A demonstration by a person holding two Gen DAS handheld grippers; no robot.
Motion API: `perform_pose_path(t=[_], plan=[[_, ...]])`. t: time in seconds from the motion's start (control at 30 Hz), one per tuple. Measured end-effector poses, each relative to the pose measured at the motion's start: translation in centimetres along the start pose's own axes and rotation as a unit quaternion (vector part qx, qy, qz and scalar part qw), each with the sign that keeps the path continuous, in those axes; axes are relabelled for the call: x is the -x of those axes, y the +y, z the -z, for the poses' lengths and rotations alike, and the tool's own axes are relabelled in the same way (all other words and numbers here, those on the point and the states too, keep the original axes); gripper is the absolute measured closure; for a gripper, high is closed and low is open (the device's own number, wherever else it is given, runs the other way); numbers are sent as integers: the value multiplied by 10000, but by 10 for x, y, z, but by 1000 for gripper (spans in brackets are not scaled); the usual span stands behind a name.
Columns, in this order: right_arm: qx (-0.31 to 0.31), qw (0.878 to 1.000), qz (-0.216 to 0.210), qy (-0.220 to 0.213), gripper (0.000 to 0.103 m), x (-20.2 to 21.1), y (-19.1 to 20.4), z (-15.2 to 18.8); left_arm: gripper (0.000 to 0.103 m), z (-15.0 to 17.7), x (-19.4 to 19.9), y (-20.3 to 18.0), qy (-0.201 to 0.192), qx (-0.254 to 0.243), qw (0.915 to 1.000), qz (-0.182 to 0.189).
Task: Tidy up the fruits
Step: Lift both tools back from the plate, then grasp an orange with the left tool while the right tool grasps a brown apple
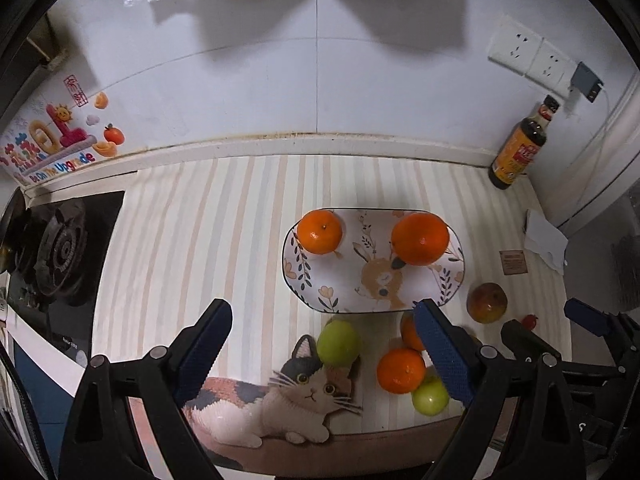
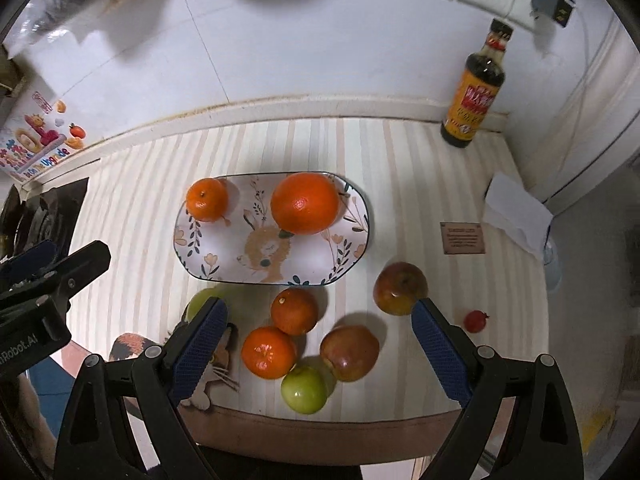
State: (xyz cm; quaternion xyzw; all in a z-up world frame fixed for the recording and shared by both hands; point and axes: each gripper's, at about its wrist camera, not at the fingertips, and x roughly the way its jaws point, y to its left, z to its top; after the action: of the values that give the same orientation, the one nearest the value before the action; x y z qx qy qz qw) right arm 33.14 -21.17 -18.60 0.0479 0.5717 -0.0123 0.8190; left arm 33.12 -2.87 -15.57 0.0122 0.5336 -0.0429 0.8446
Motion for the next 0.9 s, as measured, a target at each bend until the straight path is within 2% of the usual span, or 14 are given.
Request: perform_pose_path(t=[0.3, 0.57, 0.7, 0.8, 0.9], plan=[[-20, 9991, -114, -401, 7, 51, 1, 14, 10, 14, 39, -4, -324, -27, 9994, 88], [-246, 9980, -256, -527, 7, 67, -6, 16, 10, 19, 39, -1, -271, 65, 9995, 166], [-518, 9975, -419, -244, 4, 43, -22, 20, 10, 23, 5, -2, 154, -14, 9998, 159], [-733, 9963, -430, 140, 4, 9, -37, 25, 10, 31, -25, -3, 465, -61, 9989, 11], [-963, 9928, -434, 566, 4, -31, -53, 36, 10, 42, -61, -7, 954, -71, 9954, 65]])
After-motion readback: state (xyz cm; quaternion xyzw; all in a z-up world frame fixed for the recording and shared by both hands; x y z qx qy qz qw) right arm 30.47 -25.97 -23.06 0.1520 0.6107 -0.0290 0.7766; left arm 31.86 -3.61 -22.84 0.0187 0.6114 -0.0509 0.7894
